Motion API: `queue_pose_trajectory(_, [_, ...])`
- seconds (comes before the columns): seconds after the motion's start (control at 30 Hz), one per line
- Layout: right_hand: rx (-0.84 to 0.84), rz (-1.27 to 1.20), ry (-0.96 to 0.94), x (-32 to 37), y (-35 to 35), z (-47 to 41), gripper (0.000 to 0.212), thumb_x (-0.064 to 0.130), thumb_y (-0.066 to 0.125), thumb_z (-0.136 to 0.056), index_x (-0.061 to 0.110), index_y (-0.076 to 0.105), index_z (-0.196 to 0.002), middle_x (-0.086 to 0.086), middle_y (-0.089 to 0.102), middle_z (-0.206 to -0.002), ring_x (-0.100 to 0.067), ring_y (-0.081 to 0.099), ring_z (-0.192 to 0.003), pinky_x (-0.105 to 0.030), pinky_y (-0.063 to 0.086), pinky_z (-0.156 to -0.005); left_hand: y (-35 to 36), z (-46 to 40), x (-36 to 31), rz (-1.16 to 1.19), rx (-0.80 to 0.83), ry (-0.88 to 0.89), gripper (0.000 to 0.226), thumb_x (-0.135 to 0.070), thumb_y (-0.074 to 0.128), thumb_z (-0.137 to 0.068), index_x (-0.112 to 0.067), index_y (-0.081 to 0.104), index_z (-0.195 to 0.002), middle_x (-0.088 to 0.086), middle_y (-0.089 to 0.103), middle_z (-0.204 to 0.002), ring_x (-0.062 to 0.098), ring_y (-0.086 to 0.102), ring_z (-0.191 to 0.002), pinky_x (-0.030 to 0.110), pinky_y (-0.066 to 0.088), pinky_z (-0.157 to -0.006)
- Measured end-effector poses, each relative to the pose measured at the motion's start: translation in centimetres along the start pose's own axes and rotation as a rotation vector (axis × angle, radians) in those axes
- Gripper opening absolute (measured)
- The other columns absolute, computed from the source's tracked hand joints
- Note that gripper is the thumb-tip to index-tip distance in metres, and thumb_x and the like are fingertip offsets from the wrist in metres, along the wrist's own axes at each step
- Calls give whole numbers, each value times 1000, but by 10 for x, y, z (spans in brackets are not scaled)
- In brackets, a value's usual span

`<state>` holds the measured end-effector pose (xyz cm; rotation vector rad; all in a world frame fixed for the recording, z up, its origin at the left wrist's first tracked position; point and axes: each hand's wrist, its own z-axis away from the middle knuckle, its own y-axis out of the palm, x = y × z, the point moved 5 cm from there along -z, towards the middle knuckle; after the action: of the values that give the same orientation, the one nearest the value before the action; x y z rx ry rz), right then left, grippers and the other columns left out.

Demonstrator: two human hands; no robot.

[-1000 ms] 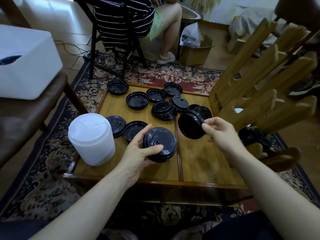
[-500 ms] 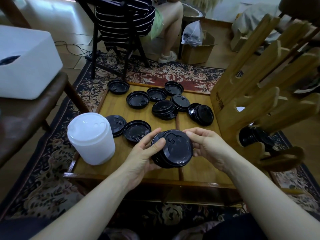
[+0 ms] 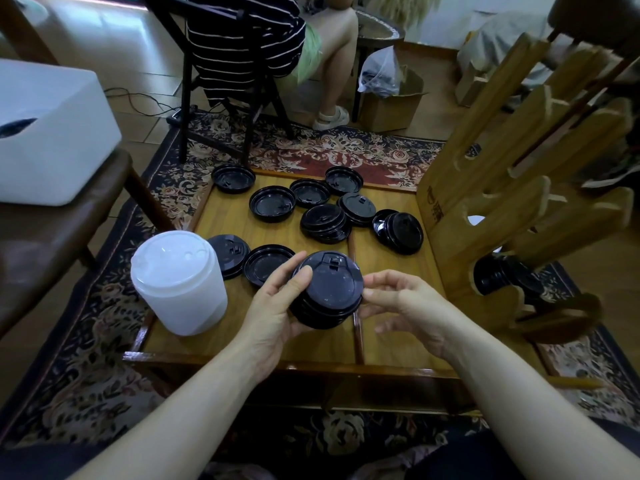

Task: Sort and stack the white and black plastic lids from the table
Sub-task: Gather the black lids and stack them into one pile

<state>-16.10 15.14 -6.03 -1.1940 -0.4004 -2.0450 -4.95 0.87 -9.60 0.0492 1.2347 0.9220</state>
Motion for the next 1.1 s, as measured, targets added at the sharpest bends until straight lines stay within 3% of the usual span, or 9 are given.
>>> queue_pose_trajectory(0.17, [8,40,11,3,-3,0,23,10,67,-90,10,64,-112,-17,69,-115,-22,69,-91,-31,58,-62,1,2,-1,-8,1,-9,49,-33,68,-79,-28,66,-128,-1,74,-118,17,72,-100,37,59,-63])
queue_pose_trajectory(0.3, [82,-146,82,0,2,0,38,36,64,-89,13,64,-119,-14,69,-117,-31,70,-103,-47,59,-83,3,3,-2,-27,19,-3,49,-33,66,-80,-28,65,-129,0,73,-120,22,70,-106,35,59,-62])
queue_pose_trajectory(0.37, [139,-129,65,-1,8,1,48,41,67,-82,18,61,-124,-11,70,-117,-31,71,-102,-44,60,-80,4,4,-2,-27,34,-1,49,-33,65,-81,-28,64,-130,1,73,-120,21,70,-104,33,58,-61])
queue_pose_trajectory(0.53, [165,-139,-20,-1,14,1,60,22,76,-73,22,55,-129,-15,67,-121,-30,72,-98,-38,60,-75,3,2,-3,-22,58,16,50,-33,62,-83,-26,62,-132,1,73,-120,19,71,-108,36,61,-69])
queue_pose_trajectory(0.7, [161,-138,-47,-2,15,0,53,26,73,-76,22,57,-126,-13,72,-112,-28,72,-93,-41,61,-79,3,2,-3,-60,65,39,48,-35,59,-85,-29,61,-132,0,73,-121,19,71,-108,38,60,-71])
queue_pose_trajectory(0.9, [141,-127,-50,0,13,0,46,24,71,-78,15,61,-122,-16,74,-104,-25,69,-85,-39,61,-75,3,2,-4,-143,44,79,41,-34,58,-91,-33,60,-132,-3,73,-120,19,69,-111,45,58,-83])
queue_pose_trajectory(1.1, [128,-129,-26,-1,13,-3,38,22,70,-83,16,62,-119,-13,74,-99,-22,70,-84,-38,61,-72,4,3,-4,-178,70,74,35,-28,55,-98,-40,60,-131,-8,73,-118,13,70,-109,45,59,-87])
